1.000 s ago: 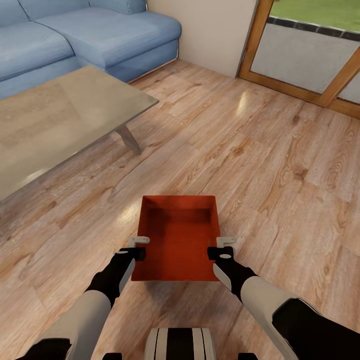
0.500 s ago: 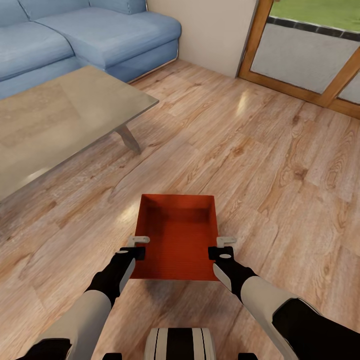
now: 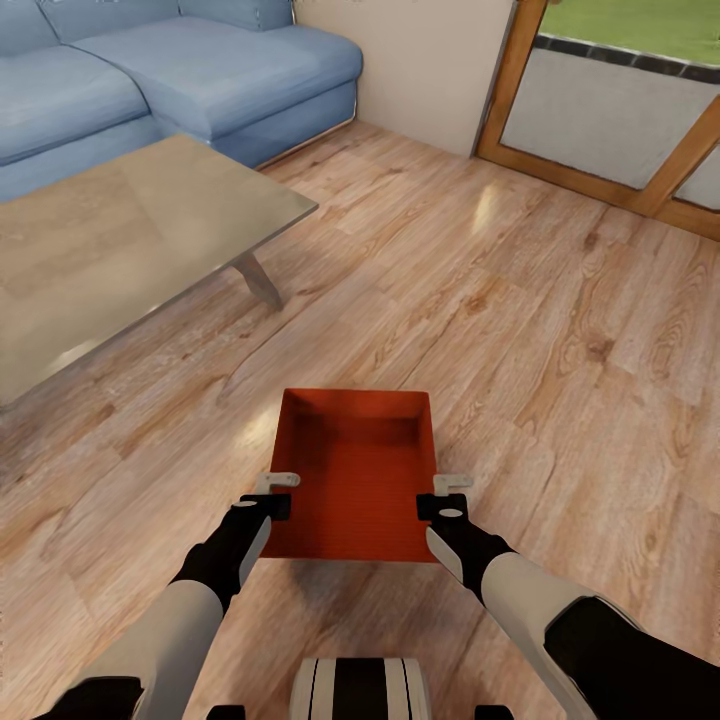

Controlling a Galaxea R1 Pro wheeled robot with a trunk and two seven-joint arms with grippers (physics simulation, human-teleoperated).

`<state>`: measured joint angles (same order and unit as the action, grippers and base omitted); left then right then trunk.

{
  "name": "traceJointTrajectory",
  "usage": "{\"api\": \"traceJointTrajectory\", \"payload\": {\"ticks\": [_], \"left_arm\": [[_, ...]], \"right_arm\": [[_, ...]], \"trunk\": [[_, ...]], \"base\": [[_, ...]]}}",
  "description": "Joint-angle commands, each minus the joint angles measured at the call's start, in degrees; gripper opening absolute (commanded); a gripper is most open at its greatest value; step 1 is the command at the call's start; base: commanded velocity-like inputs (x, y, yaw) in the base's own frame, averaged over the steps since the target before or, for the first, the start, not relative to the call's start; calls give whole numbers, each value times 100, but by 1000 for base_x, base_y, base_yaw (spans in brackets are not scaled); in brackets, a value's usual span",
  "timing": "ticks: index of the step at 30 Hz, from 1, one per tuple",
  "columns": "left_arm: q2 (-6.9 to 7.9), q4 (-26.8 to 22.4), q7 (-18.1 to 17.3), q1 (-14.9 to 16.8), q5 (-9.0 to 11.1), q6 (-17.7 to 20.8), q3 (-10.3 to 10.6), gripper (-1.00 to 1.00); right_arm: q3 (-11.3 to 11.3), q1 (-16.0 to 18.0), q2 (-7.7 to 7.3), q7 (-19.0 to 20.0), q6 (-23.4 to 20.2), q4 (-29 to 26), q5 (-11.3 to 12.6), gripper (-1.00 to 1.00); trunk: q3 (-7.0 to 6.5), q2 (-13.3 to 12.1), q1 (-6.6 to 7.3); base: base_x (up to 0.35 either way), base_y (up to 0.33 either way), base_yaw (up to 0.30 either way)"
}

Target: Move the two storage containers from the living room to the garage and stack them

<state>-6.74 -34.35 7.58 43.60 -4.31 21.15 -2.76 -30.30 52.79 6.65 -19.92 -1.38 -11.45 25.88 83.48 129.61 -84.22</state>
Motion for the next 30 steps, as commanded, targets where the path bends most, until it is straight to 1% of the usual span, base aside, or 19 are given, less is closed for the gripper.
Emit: {"api": "traceJointTrajectory", "payload": {"ticks": [1,18,30], "left_arm": [[-12,-2,-20,-1,48,22,-12,-100],[-10,11,-11,-1,53,22,-31,-100],[-7,7,-11,-1,49,20,-32,-100]], "right_arm": [[-46,3,3,5,-11,-15,53,-100],[-52,3,15,5,-2,-24,39,-100],[-46,3,4,6,113,-24,33,-100]], "trunk": [[-15,-40,23],[-321,-722,396],[-536,-1203,660]], "base": [[0,0,0],[0,0,0],[0,0,0]]}}
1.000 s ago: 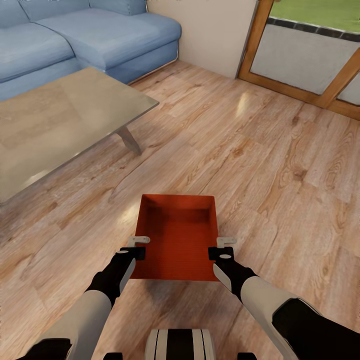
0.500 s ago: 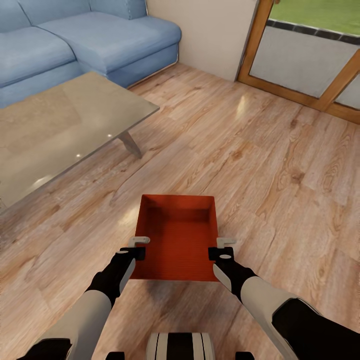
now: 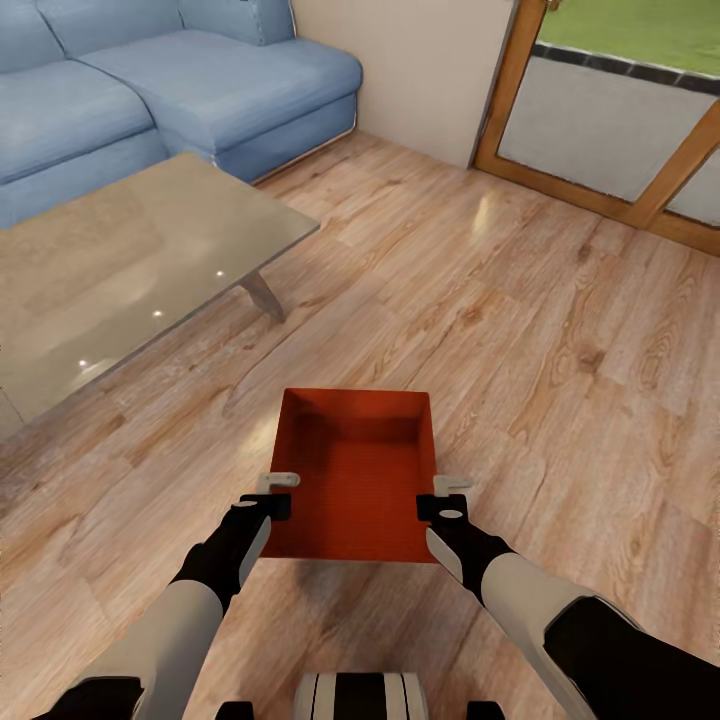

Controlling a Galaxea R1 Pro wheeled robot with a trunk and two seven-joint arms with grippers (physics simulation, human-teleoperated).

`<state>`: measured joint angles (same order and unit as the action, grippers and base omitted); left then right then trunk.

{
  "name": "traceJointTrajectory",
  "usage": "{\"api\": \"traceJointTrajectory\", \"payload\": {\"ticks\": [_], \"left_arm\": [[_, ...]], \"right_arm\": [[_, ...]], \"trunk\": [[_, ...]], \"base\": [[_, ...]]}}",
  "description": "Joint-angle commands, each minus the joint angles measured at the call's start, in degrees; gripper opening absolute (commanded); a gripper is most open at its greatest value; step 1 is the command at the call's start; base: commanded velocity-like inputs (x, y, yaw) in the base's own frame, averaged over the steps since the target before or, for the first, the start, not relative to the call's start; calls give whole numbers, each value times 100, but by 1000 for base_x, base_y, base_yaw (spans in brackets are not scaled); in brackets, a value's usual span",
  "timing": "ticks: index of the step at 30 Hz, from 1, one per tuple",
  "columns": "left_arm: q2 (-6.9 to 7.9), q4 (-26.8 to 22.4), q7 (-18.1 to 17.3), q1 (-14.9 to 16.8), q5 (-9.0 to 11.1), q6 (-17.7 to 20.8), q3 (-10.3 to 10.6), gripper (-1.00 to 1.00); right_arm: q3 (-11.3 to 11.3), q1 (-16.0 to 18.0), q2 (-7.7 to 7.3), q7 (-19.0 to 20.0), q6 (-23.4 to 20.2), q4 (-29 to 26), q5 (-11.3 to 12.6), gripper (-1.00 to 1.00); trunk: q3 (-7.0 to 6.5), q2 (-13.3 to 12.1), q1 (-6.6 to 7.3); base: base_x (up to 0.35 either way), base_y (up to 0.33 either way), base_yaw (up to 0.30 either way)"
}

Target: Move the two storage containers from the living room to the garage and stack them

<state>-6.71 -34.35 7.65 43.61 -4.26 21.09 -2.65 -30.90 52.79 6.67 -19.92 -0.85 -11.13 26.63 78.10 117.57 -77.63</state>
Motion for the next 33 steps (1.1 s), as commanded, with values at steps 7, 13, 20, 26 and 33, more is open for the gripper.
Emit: {"api": "traceJointTrajectory", "payload": {"ticks": [7,13,20,26,33], "left_arm": [[-13,1,-18,-2,48,28,-43,-100],[-11,-9,-18,-2,46,27,-43,-100],[-9,-18,-18,-2,47,27,-43,-100],[-6,-19,-18,-2,48,27,-43,-100],[-6,-25,-24,-2,48,27,-43,-100]], "right_arm": [[14,3,1,-5,67,-64,-44,-100],[14,3,1,-25,65,-64,-44,-100],[14,3,1,-38,59,-64,-44,-100],[14,3,0,-41,41,-64,-44,-100],[14,3,-4,-47,49,-64,-44,-100]], "trunk": [[-123,-281,155],[-231,-522,287],[-357,-802,440],[-464,-1043,572],[-590,-1324,726]], "base": [[0,0,0],[0,0,0],[0,0,0],[0,0,0],[0,0,0]]}}
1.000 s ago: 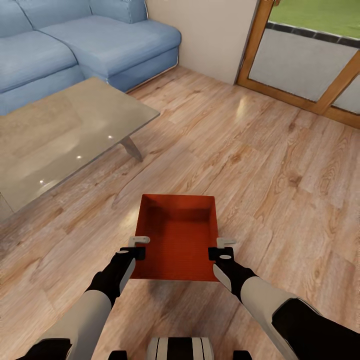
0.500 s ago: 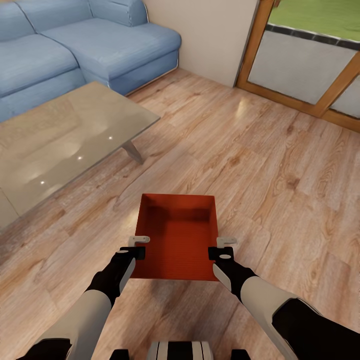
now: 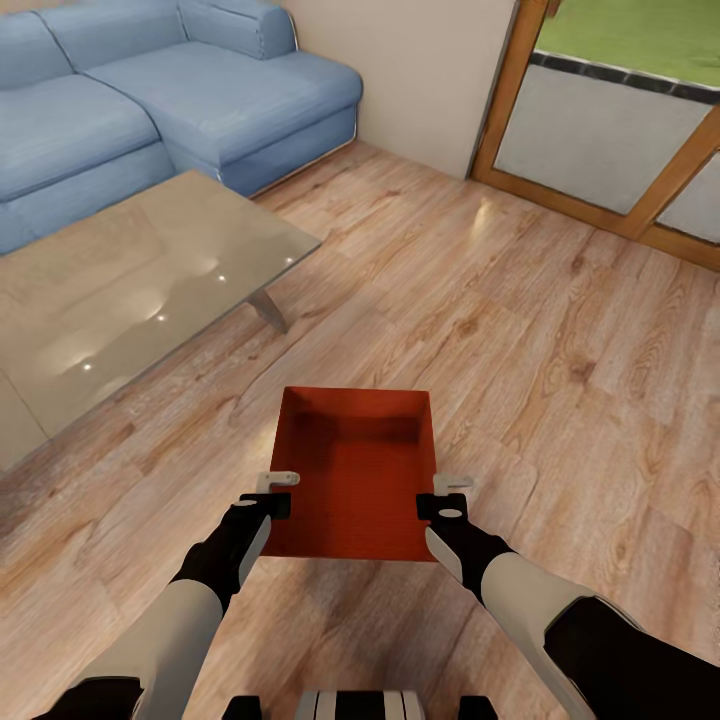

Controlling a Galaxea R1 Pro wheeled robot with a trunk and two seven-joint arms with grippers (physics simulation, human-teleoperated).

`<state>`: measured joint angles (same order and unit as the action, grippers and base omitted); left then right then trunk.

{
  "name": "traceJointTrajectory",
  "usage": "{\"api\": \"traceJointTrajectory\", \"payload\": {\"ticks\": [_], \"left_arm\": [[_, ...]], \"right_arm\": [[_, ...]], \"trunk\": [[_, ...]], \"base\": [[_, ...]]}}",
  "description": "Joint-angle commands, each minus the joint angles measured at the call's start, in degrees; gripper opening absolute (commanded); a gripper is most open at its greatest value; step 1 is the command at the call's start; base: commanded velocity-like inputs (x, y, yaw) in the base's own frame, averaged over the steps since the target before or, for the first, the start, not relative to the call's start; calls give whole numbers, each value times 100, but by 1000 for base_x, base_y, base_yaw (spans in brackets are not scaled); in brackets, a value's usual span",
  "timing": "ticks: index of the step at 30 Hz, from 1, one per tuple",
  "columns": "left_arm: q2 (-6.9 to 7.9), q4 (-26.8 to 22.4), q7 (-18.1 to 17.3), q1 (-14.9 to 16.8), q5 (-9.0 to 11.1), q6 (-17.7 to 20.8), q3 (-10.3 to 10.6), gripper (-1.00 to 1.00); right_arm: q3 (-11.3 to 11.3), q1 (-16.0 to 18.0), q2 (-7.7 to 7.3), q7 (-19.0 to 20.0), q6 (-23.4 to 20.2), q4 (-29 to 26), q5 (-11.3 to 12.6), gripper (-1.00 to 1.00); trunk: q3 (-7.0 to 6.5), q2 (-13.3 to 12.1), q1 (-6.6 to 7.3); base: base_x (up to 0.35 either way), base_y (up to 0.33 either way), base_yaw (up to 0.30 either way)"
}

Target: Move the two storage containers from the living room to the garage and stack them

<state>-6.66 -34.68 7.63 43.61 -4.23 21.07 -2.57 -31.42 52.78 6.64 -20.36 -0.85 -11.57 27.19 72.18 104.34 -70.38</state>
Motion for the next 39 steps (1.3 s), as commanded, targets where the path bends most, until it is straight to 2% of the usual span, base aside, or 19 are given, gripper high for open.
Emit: {"api": "traceJointTrajectory", "payload": {"ticks": [1,39], "left_arm": [[-10,8,-23,-2,45,28,-50,-100],[-10,5,-16,-2,45,28,-50,-100]], "right_arm": [[66,4,2,-3,50,-21,-100,-100],[66,4,13,-16,6,-21,-107,-100]], "trunk": [[-16,-40,23],[-698,-1564,858]], "base": [[0,0,0],[0,0,0]]}}
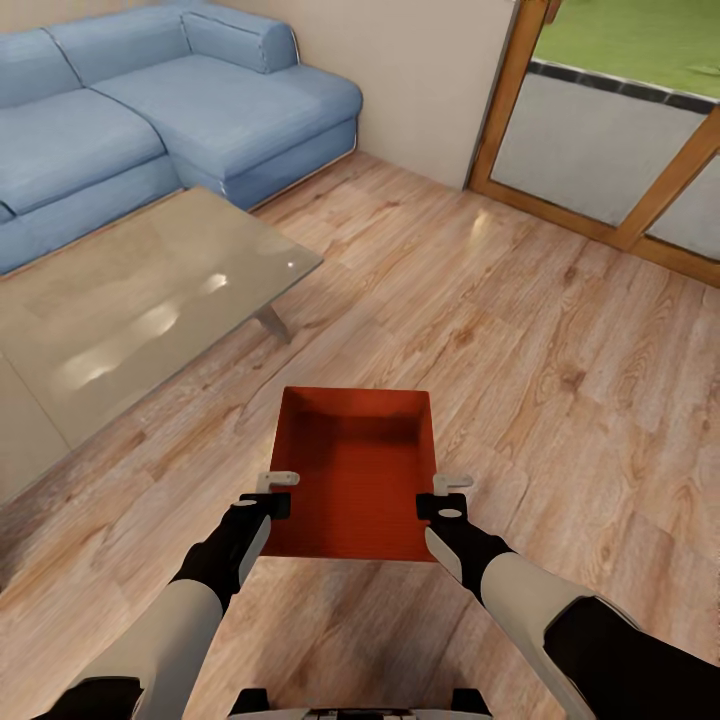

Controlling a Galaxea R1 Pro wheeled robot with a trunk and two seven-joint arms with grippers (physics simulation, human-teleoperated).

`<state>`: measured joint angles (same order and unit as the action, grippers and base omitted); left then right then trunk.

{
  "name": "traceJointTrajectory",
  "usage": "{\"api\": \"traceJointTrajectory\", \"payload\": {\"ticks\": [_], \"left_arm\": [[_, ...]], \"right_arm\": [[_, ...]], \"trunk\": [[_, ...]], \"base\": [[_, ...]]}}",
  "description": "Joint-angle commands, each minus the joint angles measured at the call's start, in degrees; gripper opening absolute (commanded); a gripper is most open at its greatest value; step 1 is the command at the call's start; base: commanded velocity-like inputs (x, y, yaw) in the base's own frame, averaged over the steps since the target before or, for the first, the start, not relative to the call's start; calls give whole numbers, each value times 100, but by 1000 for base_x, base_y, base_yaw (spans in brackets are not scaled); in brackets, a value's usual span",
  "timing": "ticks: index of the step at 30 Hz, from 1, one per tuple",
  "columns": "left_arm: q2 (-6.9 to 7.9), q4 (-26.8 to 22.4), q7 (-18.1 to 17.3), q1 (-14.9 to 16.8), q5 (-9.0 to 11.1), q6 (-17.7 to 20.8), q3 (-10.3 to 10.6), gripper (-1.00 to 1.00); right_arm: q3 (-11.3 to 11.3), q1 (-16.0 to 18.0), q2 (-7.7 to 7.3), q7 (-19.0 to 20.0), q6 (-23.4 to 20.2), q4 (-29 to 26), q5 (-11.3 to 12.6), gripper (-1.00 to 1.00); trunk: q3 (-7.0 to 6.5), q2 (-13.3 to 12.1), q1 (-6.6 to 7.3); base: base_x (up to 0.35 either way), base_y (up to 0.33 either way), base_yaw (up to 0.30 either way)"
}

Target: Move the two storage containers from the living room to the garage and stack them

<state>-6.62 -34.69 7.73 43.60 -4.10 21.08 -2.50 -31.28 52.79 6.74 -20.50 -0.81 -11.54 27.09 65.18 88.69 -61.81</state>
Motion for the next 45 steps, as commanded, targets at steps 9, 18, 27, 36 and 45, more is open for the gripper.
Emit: {"api": "traceJointTrajectory", "payload": {"ticks": [9,18,27,36,45], "left_arm": [[-15,6,-26,-1,32,28,-57,-100],[-15,6,-26,-1,32,28,-57,-100],[-15,6,-26,-1,32,28,-57,-100],[-15,6,-26,-1,32,28,-57,-100],[-15,6,-26,-1,32,27,-57,-100]], "right_arm": [[52,3,3,-1,2,-24,-99,-100],[52,3,3,2,18,-24,-99,-100],[52,3,3,3,35,-24,-99,-100],[52,3,3,3,52,-24,-99,-100],[52,3,3,3,55,-24,-102,-100]], "trunk": [[-160,-361,198],[-321,-722,396],[-483,-1083,594],[-644,-1444,791],[-806,-1805,989]], "base": [[0,0,0],[0,0,0],[0,0,0],[0,0,0],[0,0,0]]}}
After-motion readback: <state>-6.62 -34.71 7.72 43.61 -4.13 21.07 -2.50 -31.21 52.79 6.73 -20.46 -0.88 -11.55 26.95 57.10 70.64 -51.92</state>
